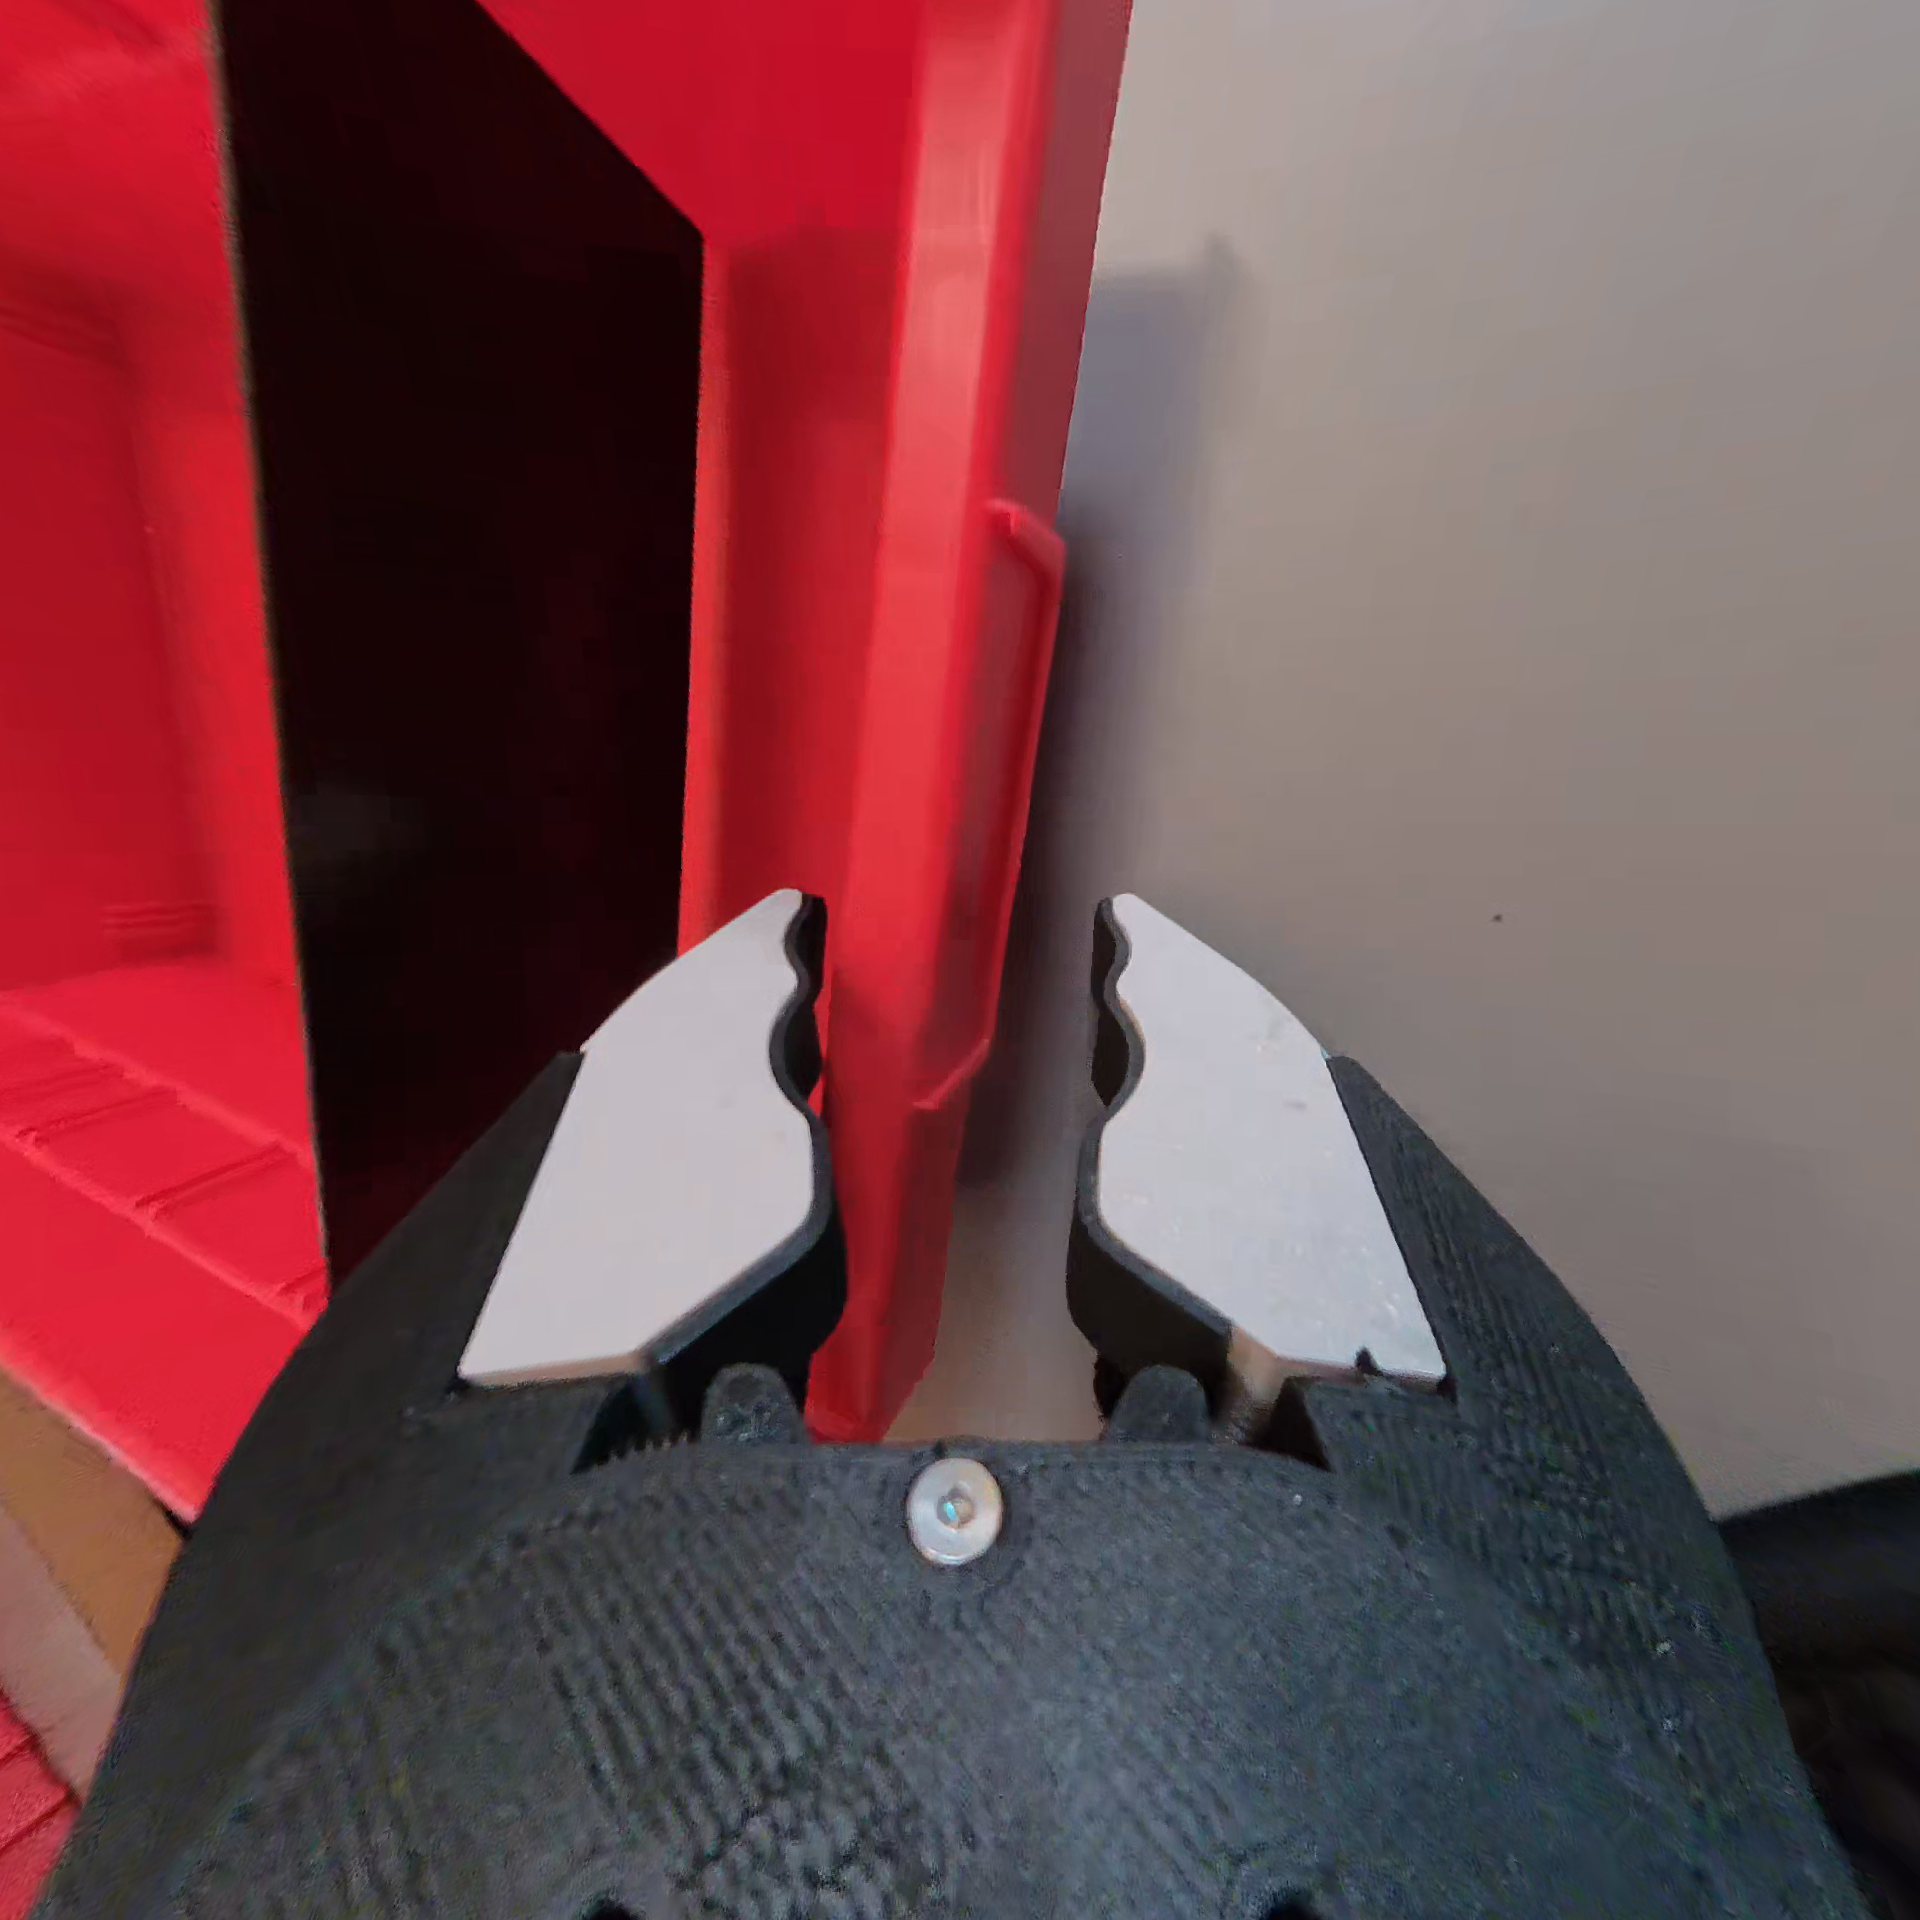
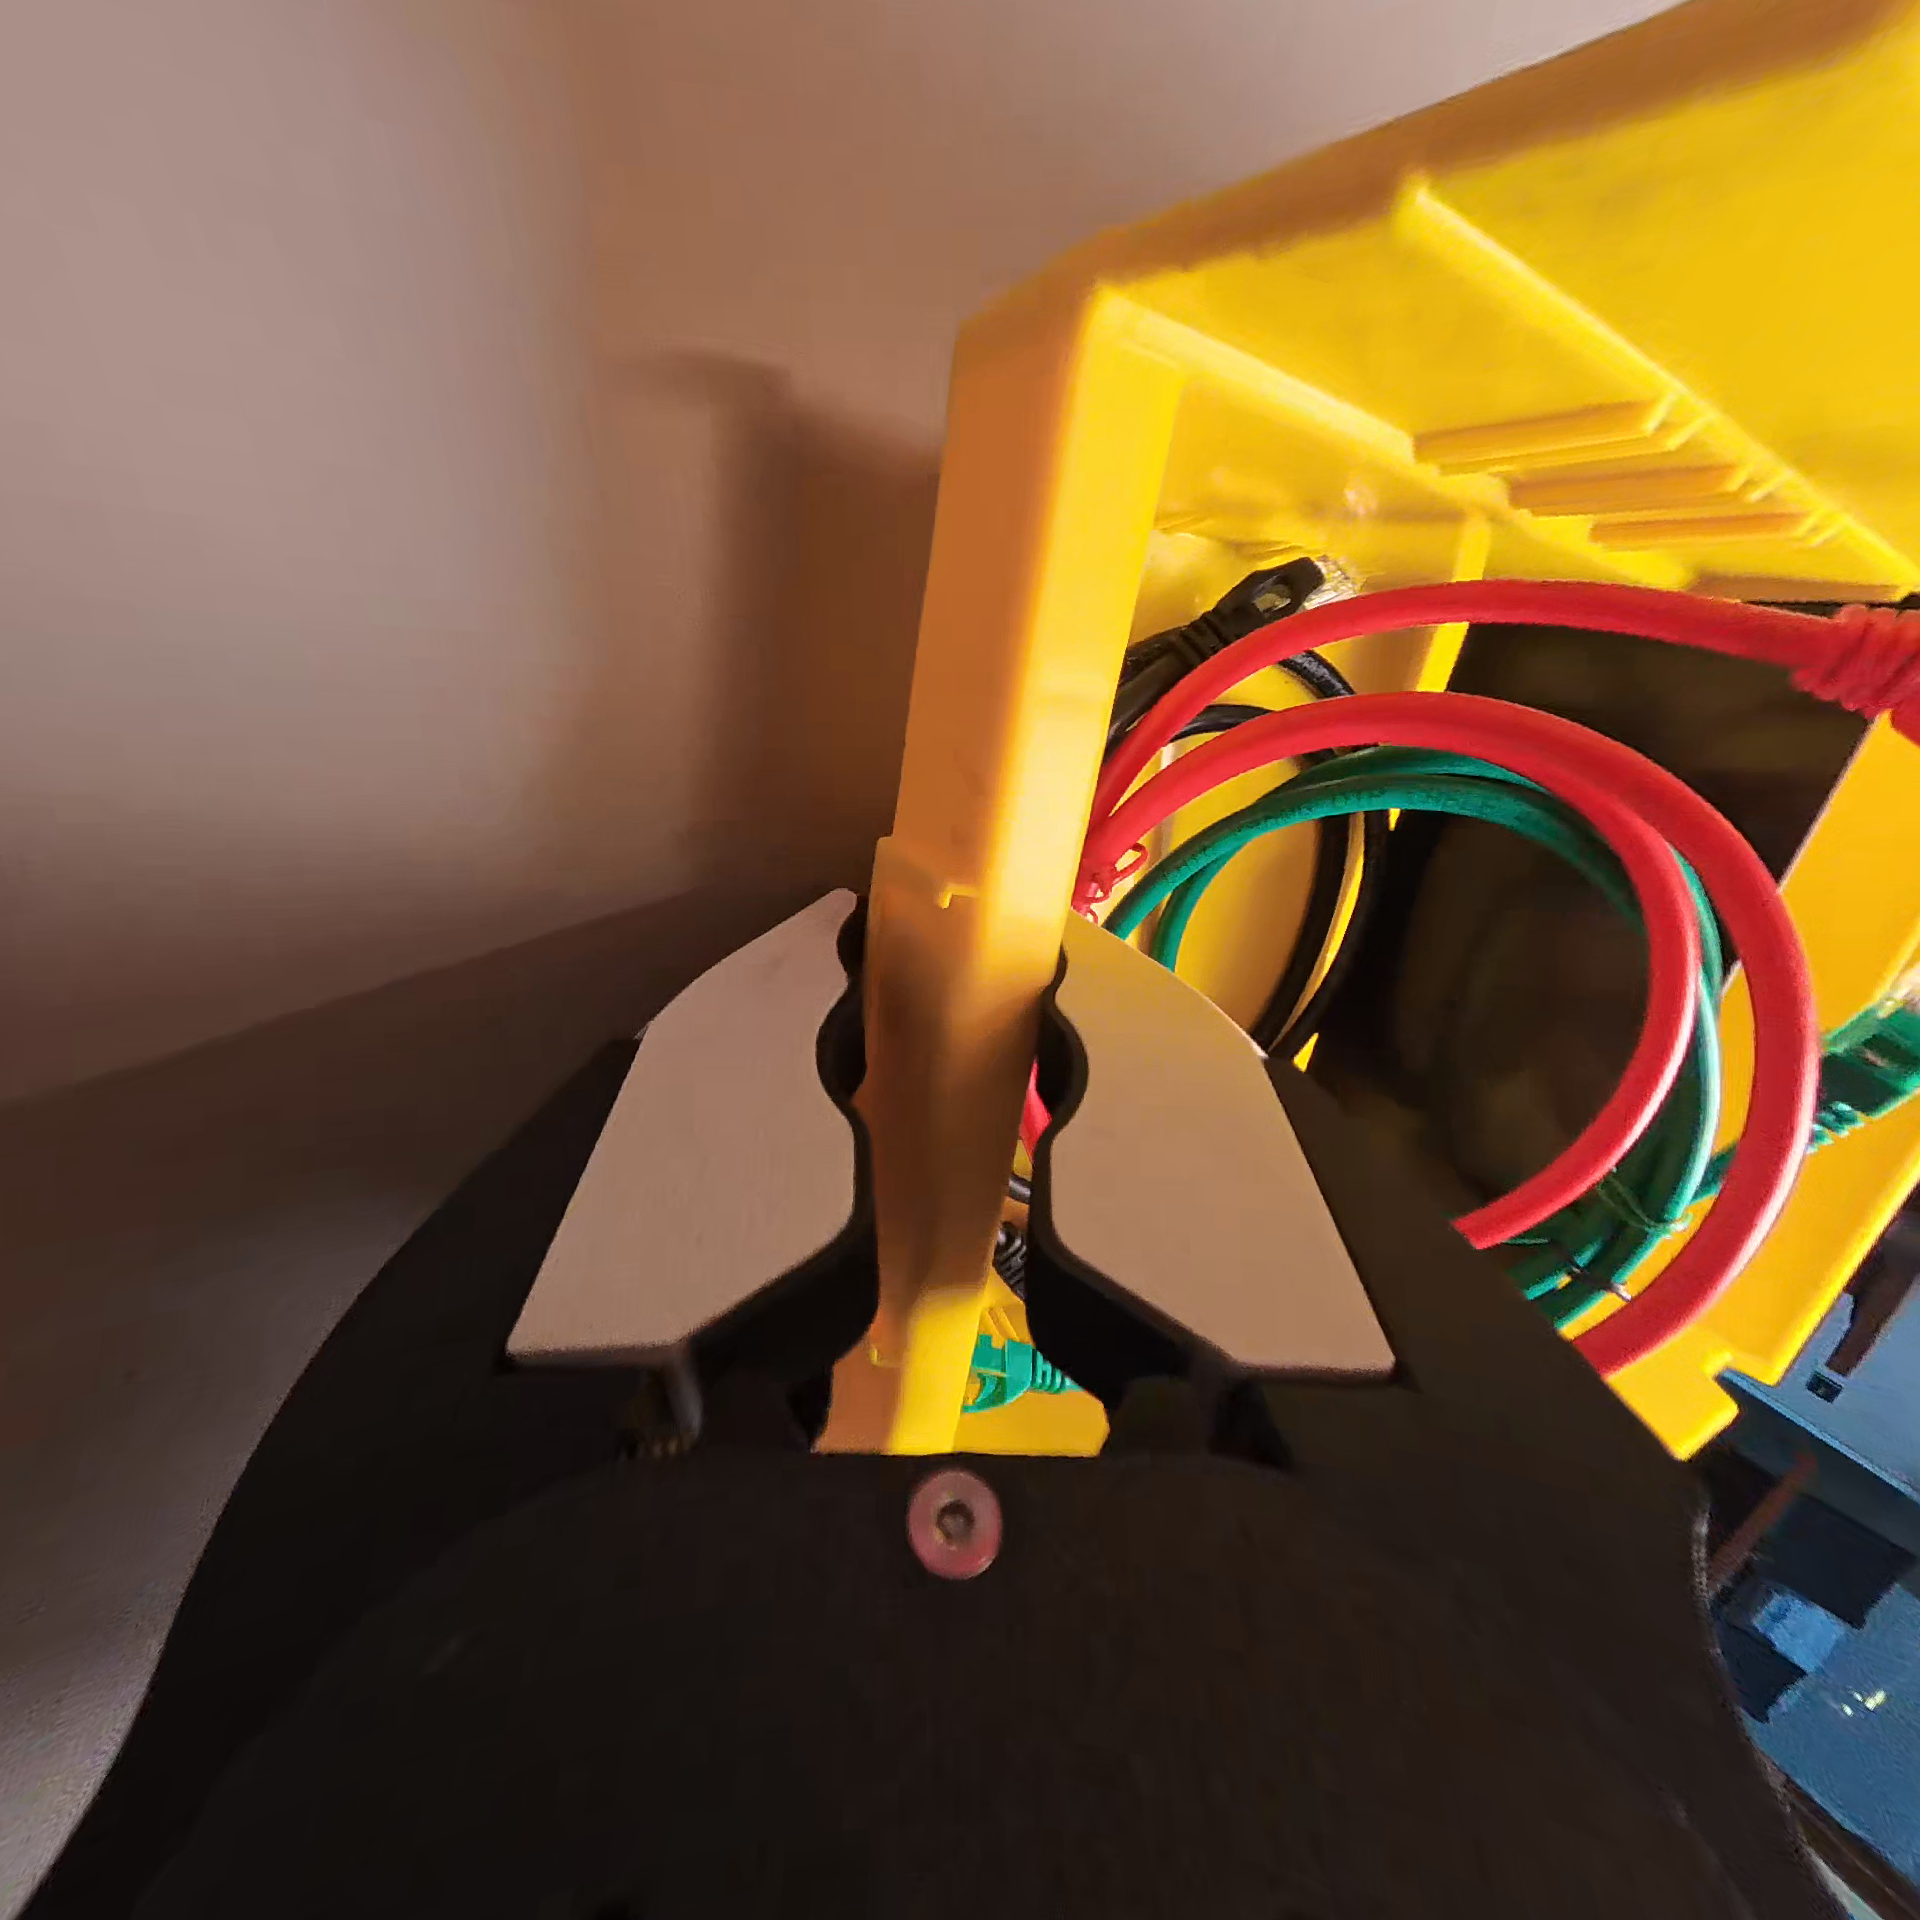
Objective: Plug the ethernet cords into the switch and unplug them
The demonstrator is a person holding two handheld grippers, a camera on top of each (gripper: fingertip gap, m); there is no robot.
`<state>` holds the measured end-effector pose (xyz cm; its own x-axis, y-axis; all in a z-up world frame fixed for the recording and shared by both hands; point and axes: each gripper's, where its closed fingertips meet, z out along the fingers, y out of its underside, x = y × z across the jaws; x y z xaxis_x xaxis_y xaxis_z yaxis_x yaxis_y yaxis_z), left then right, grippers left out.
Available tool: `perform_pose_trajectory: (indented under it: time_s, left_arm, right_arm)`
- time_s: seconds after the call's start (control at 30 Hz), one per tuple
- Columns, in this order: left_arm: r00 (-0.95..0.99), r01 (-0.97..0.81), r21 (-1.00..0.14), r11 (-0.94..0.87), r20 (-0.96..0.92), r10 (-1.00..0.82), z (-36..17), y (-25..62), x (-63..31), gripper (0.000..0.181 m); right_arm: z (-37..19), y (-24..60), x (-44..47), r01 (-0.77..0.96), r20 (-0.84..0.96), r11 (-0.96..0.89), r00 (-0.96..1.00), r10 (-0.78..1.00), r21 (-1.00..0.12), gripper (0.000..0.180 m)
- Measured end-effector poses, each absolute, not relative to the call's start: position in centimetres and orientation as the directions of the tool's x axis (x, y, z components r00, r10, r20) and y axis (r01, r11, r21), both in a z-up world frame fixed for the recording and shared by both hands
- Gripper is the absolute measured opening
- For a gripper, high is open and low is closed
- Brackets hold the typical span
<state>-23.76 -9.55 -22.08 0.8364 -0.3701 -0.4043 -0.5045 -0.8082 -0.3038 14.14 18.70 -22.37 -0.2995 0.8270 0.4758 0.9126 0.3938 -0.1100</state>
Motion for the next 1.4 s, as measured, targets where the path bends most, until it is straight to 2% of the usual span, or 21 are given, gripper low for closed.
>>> perform_pose_trajectory:
  time_s: [0.03,0.13,0.3,0.6,0.83,1.13,1.27,1.33,1.4]
  left_arm:
    - [0.827,-0.514,-0.305,-0.802,-0.423,-0.369,-22.3,-9.2,-24.0,0.044]
    - [0.791,-0.558,-0.314,-0.768,-0.481,-0.377,-22.2,-8.4,-24.2,0.033]
    - [0.759,-0.597,-0.330,-0.731,-0.528,-0.381,-22.1,-7.5,-22.9,0.032]
    - [0.635,-0.765,-0.330,-0.554,-0.531,-0.561,-22.0,-5.8,-13.7,0.033]
    - [0.569,-0.822,-0.369,-0.434,-0.509,-0.646,-22.0,-2.8,-8.1,0.033]
    - [0.613,-0.789,-0.432,-0.437,-0.494,-0.617,-22.0,0.9,-9.4,0.037]
    - [0.668,-0.744,-0.468,-0.476,-0.524,-0.529,-21.6,1.0,-10.3,0.051]
    - [0.685,-0.728,-0.499,-0.470,-0.556,-0.471,-20.7,0.5,-9.9,0.056]
    - [0.736,-0.676,-0.608,-0.417,-0.534,-0.415,-18.7,-0.3,-8.2,0.047]
  right_arm:
    - [-22.4,18.7,14.1,0.910,0.477,0.398,-0.300,0.826,-0.116,0.029]
    - [-22.3,18.1,14.3,0.895,0.494,0.430,-0.322,0.808,-0.120,0.029]
    - [-22.3,14.7,14.6,0.844,0.526,0.526,-0.400,0.751,-0.108,0.029]
    - [-22.2,6.9,13.9,0.751,0.556,0.646,-0.481,0.678,-0.138,0.029]
    - [-22.1,3.5,12.5,0.691,0.562,0.703,-0.519,0.644,-0.168,0.029]
    - [-21.9,5.1,10.6,0.706,0.613,0.675,-0.441,0.655,-0.214,0.029]
    - [-21.4,7.1,10.0,0.742,0.690,0.638,-0.351,0.633,-0.208,0.034]
    - [-19.7,5.9,9.8,0.709,0.677,0.625,-0.285,0.679,-0.328,0.047]
    - [-16.9,4.6,10.2,0.660,0.611,0.554,-0.177,0.772,-0.508,0.053]
